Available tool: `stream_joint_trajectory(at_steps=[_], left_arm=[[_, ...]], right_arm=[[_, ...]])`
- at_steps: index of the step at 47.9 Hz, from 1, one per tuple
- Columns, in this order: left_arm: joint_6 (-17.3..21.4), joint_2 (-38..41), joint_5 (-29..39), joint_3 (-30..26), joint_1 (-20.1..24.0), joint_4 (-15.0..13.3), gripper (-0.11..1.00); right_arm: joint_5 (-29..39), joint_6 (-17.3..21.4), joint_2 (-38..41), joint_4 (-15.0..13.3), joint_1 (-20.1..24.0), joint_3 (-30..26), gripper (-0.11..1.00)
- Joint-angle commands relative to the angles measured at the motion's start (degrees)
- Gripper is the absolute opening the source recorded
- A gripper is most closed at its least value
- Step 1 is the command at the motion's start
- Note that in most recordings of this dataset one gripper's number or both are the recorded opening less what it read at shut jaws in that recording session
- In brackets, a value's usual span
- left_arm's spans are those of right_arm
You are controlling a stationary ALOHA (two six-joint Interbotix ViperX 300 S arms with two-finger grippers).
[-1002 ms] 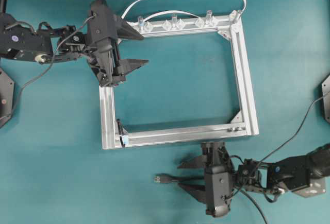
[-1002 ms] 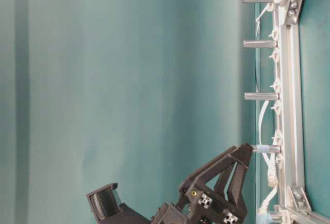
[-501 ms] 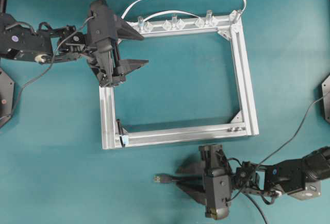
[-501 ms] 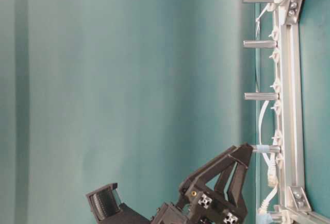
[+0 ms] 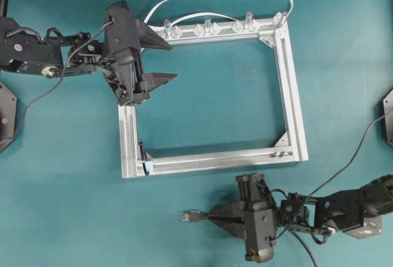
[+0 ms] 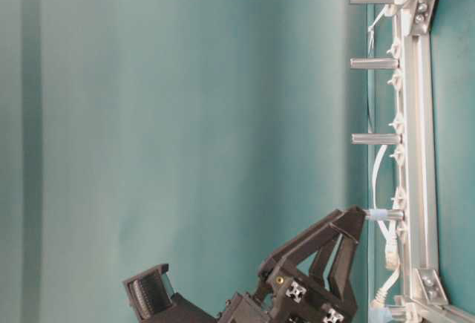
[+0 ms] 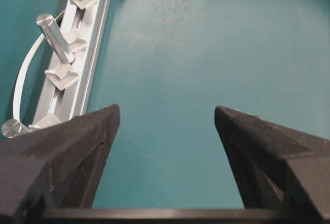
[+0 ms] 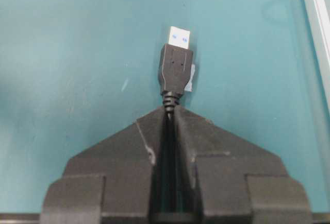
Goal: Insert the wire through the string loop located on the left side.
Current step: 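Lift the cable with the right gripper and carry it toward the frame's lower edge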
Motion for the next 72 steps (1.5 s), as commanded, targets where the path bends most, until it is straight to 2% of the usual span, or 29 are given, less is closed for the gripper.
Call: stream_joint_trajectory(at_steps=[1, 25, 41, 54, 72], left_arm=[[0.4, -1.3, -0.3, -0.6, -0.2, 0.1, 0.85], [0.3, -1.3, -0.3, -0.9, -0.8, 0.1, 0.85], [0.3, -1.4, -0.3, -1.1, -1.3, 0.1, 0.85], [0.4, -5.2, 1.2, 0.9, -1.3, 0.1, 0.85], [0.4, -8.3, 3.5, 1.9, -1.4, 0.1, 0.85]], right_arm=[[0.1, -0.1, -0.8, 0.2, -0.7, -0.6, 0.09], [0.1, -1.2, -3.7, 0.2, -0.8, -0.1, 0.09], [2.5, -6.2, -9.0, 0.2, -2.1, 0.0, 0.09], [6.0, -10.9, -12.6, 0.2, -4.0, 0.0, 0.09], [7.5, -13.1, -14.5, 0.2, -5.1, 0.3, 0.09]])
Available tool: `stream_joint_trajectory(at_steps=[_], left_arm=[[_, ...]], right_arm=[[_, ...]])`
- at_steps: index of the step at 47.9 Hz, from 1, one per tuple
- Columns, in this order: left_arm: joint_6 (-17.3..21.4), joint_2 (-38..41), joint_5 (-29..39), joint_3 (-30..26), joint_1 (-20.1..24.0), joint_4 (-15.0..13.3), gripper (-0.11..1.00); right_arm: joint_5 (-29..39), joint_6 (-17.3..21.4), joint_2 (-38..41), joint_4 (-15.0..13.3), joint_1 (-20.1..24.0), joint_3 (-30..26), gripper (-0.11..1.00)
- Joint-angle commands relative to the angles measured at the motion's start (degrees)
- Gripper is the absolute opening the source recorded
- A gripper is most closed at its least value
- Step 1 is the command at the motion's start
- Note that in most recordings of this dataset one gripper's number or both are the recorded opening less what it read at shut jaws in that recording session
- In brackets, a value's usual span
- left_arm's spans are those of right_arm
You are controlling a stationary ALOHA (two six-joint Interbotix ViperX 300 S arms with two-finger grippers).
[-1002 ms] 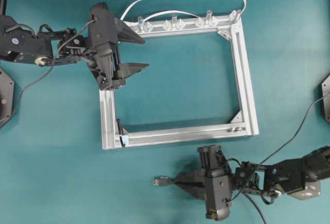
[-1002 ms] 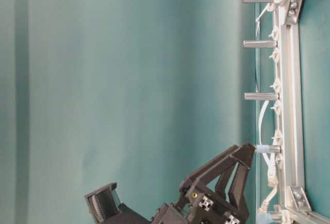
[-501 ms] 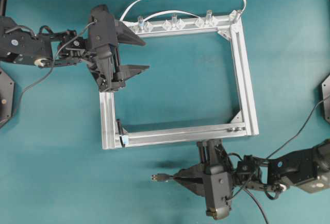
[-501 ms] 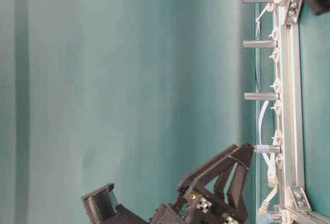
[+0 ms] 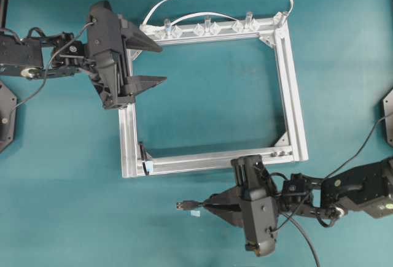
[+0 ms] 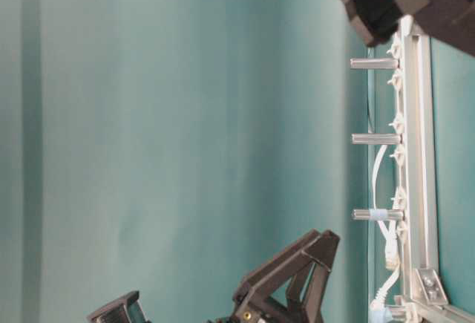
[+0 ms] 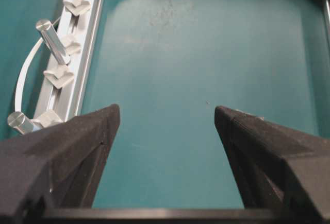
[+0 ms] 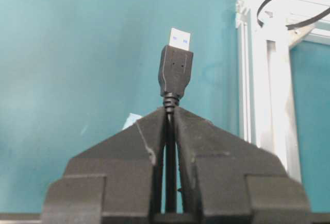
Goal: Insert the wire through the string loop located on the left side.
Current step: 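Lift the cable with the right gripper and carry it toward the frame's lower edge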
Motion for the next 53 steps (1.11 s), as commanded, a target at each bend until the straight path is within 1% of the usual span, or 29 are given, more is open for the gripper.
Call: stream_joint_trajectory(at_steps=[1, 16, 23, 36, 45, 53], left_arm=[[0.2, -1.2, -0.1, -0.6, -0.2, 0.1, 0.85], [0.2, -1.2, -0.1, -0.6, -0.4, 0.1, 0.85], [0.2, -1.2, 0.7, -0.4, -0.9, 0.1, 0.85], [-0.1, -2.4, 4.0, 0.6, -4.4, 0.1, 0.85], [-0.3, -4.4, 6.6, 2.4, -6.3, 0.1, 0.85], [-0.4, -6.9, 8.3, 3.6, -6.7, 0.0, 0.85]], right_arm=[[-0.2, 0.0, -2.1, -0.1, -0.1, -0.3, 0.09], [-0.2, 0.0, -2.1, -0.1, -0.4, -0.3, 0.09], [-0.2, -0.3, -2.1, -0.2, -1.2, -0.2, 0.09], [-0.2, -3.6, -2.9, -0.3, -4.3, 1.0, 0.09], [-0.2, -6.8, -4.7, -0.4, -6.7, 2.5, 0.09], [0.3, -7.5, -5.6, -0.9, -8.6, 3.5, 0.09]])
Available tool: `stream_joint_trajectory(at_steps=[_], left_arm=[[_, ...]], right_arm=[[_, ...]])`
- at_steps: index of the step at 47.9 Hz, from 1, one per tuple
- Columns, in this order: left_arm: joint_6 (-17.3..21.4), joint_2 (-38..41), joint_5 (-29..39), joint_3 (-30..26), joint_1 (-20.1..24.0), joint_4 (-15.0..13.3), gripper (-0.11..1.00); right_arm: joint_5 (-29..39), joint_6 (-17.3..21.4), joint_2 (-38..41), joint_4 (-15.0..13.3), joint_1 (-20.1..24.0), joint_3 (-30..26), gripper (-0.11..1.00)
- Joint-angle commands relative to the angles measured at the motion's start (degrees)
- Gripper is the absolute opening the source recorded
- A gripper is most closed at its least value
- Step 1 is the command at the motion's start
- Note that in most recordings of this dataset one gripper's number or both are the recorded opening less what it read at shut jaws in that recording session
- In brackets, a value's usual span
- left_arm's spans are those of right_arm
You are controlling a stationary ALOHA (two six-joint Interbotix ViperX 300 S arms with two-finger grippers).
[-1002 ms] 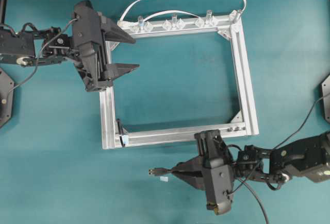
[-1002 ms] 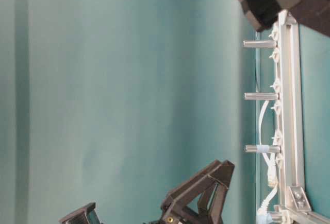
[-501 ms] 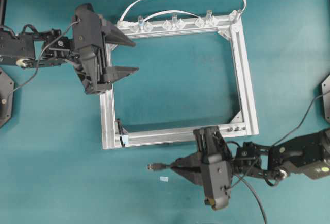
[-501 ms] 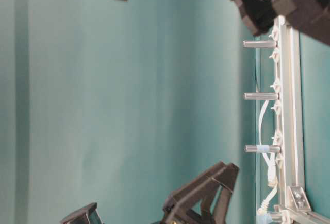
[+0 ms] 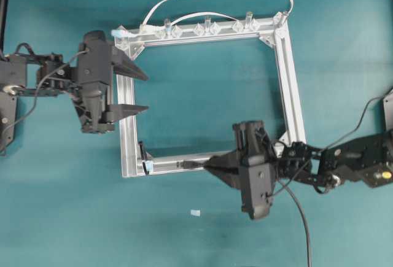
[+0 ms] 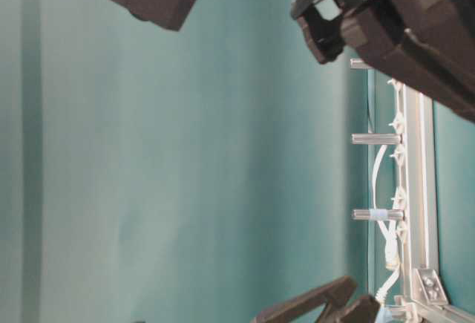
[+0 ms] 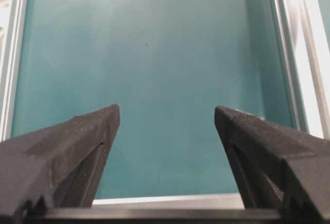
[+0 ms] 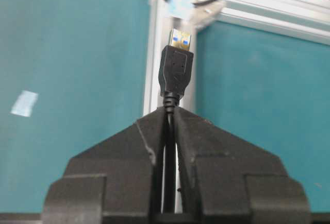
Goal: Insert the wire through the string loop located on the left side.
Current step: 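Lift the cable with the right gripper and carry it toward the frame's lower edge, then move the plug leftward toward the zip-tie loop on the frame corner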
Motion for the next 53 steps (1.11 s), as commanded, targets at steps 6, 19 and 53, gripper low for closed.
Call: stream_joint_trajectory(at_steps=[6, 19, 53], left_arm=[[-0.2, -3.6, 2.5, 0.8, -0.5, 0.1, 0.85], [-0.2, -5.9, 8.2, 2.4, -3.8, 0.1, 0.85], [-0.2, -6.2, 10.4, 3.3, -6.9, 0.1, 0.85]], right_arm=[[0.4, -0.1, -2.1, -1.8, -1.8, 0.1, 0.09], [2.0, -0.1, -2.1, -4.0, -4.2, 0.2, 0.09], [3.5, -0.2, -2.1, -6.9, -5.5, 0.2, 0.09]])
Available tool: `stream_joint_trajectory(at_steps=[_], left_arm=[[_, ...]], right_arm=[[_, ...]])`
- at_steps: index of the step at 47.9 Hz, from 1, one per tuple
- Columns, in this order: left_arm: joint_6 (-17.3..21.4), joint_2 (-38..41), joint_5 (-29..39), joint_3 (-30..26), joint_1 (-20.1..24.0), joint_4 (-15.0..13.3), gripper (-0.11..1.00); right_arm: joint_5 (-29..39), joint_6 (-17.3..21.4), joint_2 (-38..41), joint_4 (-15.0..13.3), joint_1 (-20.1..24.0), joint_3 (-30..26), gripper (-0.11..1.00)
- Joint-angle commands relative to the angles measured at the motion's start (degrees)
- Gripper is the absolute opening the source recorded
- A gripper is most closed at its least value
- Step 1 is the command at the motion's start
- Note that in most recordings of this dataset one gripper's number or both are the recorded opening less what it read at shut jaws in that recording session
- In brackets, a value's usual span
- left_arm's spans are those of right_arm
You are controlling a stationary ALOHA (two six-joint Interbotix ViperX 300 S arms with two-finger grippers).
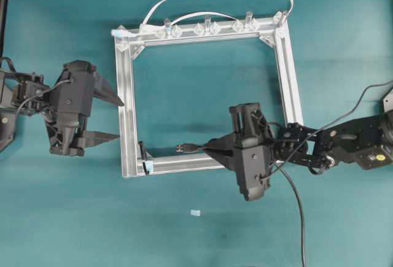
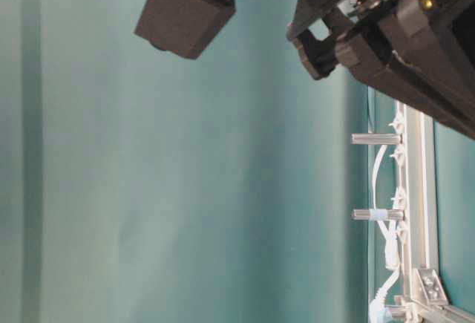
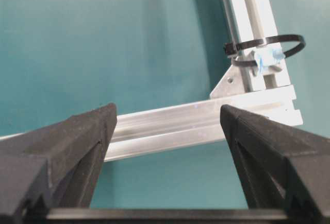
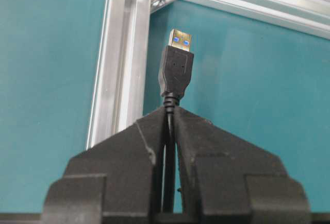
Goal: Insert the wire through the string loop located on the left side.
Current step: 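Move the plug leftward toward the zip-tie loop on the frame corner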
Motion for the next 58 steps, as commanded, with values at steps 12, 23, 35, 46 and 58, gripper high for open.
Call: stream_joint_trajectory(at_steps=[12, 23, 35, 46, 58], left_arm=[[-0.2, -0.5, -0.2, -0.5, -0.2, 0.1, 0.85], [-0.1, -0.5, 2.4, -0.8, -0.4, 0.1, 0.85], [-0.2, -1.4, 4.7, -0.6, -1.1, 0.1, 0.85], [-0.2, -1.5, 5.1, -0.7, -1.6, 0.1, 0.85], [-0.2, -1.5, 5.1, -0.7, -1.7, 0.0, 0.85]], right_arm=[[-0.1, -0.1, -1.8, -1.9, -0.2, -0.6, 0.09], [0.9, -0.1, -1.8, -3.9, -0.2, -0.5, 0.09], [2.4, 0.0, -1.8, -5.9, -0.2, -0.7, 0.09], [2.5, 0.0, -1.8, -6.0, -0.2, -0.8, 0.09], [2.5, 0.1, -1.8, -5.9, -0.2, -0.8, 0.09]])
